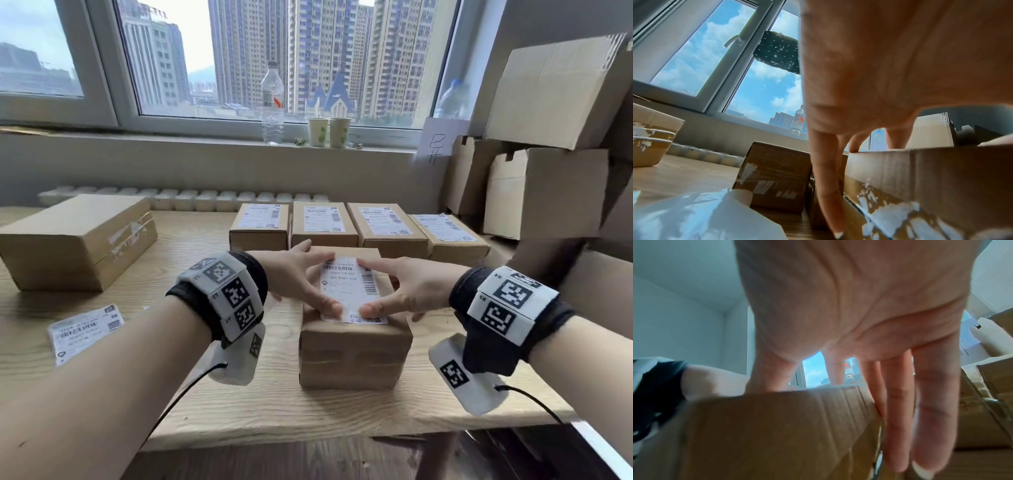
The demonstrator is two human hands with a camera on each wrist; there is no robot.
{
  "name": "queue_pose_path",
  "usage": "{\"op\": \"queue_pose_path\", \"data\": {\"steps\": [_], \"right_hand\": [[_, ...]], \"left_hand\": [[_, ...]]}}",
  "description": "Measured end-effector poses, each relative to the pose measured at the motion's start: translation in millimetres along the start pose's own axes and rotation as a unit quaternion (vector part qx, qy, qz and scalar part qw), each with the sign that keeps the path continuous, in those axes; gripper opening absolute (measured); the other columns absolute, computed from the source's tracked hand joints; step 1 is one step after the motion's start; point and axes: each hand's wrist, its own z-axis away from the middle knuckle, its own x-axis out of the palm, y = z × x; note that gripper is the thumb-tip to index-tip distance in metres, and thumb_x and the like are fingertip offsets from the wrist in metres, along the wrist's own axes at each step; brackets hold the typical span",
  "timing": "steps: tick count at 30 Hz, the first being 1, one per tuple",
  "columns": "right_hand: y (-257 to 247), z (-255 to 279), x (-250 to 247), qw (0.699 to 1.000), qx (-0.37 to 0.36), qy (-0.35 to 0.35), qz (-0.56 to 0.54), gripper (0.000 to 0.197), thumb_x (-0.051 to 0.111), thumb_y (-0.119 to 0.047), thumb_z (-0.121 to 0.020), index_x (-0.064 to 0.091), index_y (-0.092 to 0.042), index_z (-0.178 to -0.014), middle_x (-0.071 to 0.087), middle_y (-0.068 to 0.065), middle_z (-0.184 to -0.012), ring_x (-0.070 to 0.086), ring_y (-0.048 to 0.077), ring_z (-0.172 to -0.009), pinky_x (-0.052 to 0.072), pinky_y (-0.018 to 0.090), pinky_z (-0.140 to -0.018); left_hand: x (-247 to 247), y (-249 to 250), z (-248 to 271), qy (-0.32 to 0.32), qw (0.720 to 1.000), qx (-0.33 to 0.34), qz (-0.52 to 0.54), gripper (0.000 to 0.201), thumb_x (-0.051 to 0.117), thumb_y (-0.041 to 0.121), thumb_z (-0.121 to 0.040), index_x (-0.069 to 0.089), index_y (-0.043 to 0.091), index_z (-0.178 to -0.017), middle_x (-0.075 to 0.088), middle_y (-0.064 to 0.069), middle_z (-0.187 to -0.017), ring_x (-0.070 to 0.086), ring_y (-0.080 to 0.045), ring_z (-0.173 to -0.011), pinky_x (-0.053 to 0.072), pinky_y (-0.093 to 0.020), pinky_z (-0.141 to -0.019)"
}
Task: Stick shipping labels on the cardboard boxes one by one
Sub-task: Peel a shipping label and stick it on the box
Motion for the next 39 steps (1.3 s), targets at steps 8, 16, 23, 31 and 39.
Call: {"op": "queue_pose_path", "data": {"steps": [8, 16, 23, 31, 39], "right_hand": [[-1, 3, -1, 0.999, 0.023, -0.039, -0.02, 0.108, 0.075, -0.05, -0.067, 0.004, -0.043, -0.148, 0.037, -0.003, -0.142, 0.055, 0.017, -0.108, 0.057, 0.029, -0.068], [2, 5, 7, 0.999, 0.015, 0.032, -0.04, 0.087, 0.065, -0.054, -0.076, 0.018, -0.039, -0.148, 0.046, -0.003, -0.121, 0.059, 0.019, -0.106, 0.059, 0.029, -0.065], [1, 8, 22, 0.993, 0.019, 0.11, 0.031, 0.059, 0.036, -0.051, -0.096, 0.017, -0.035, -0.149, 0.047, 0.005, -0.137, 0.066, 0.025, -0.088, 0.06, 0.039, -0.068], [-5, 13, 29, 0.985, 0.057, 0.156, -0.057, 0.045, 0.031, -0.036, -0.1, 0.028, -0.035, -0.145, 0.046, 0.001, -0.142, 0.055, 0.028, -0.117, 0.049, 0.037, -0.092], [-21, 24, 19, 0.969, 0.031, 0.179, -0.168, 0.056, 0.048, -0.027, -0.095, 0.026, -0.031, -0.147, 0.054, 0.002, -0.127, 0.069, 0.025, -0.085, 0.06, 0.039, -0.068]], "left_hand": [[1, 19, -1, -0.03, 0.994, -0.057, -0.092, 0.125, 0.068, 0.072, -0.056, -0.009, 0.035, -0.148, -0.025, -0.005, -0.156, -0.007, -0.025, -0.146, 0.003, -0.045, -0.119], [2, 19, 9, -0.01, 0.999, -0.046, -0.026, 0.107, 0.068, 0.055, -0.071, 0.003, 0.026, -0.151, -0.01, -0.002, -0.158, 0.017, -0.024, -0.143, 0.039, -0.032, -0.107], [8, 16, 20, 0.013, 0.996, -0.057, 0.066, 0.075, 0.05, 0.048, -0.09, 0.01, 0.026, -0.149, 0.043, -0.008, -0.142, 0.055, -0.024, -0.116, 0.054, -0.045, -0.087], [25, 21, 20, 0.089, 0.971, -0.149, 0.167, 0.059, 0.028, 0.048, -0.098, 0.046, -0.002, -0.125, 0.064, -0.012, -0.098, 0.068, -0.027, -0.084, 0.054, -0.034, -0.067], [9, 7, 26, 0.094, 0.965, -0.126, 0.209, 0.058, 0.039, 0.054, -0.093, 0.058, 0.004, -0.116, 0.065, -0.006, -0.089, 0.066, -0.021, -0.074, 0.057, -0.031, -0.06]]}}
